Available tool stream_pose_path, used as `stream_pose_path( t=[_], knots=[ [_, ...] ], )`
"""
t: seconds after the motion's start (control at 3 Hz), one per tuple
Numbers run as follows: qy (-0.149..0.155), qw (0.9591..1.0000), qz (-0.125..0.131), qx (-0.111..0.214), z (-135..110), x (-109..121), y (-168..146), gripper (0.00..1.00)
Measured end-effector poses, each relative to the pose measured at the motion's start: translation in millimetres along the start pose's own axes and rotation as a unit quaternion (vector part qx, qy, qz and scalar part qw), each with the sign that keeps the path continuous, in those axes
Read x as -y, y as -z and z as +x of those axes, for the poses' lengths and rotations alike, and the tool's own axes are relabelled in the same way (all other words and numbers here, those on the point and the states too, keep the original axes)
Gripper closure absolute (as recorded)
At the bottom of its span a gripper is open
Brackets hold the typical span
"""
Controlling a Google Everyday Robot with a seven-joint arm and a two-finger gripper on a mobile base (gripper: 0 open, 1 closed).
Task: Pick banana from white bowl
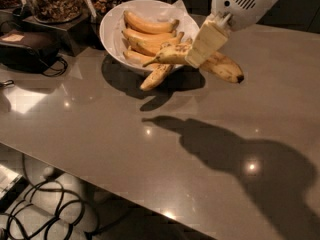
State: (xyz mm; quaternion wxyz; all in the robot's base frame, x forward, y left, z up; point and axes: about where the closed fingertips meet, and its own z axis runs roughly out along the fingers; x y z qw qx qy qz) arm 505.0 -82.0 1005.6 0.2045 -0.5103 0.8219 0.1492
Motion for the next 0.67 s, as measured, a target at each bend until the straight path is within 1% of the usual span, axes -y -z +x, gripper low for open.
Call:
stream_pose_path(
  t=[0.33, 0.67],
  knots=[
    [-0.007, 0.9997, -0.016, 0.015, 19.0, -17.8, 2.8, 1.0],
    [-0.009, 0.9997, -0.017, 0.015, 21.0, -18.3, 2.4, 1.0]
  ],
)
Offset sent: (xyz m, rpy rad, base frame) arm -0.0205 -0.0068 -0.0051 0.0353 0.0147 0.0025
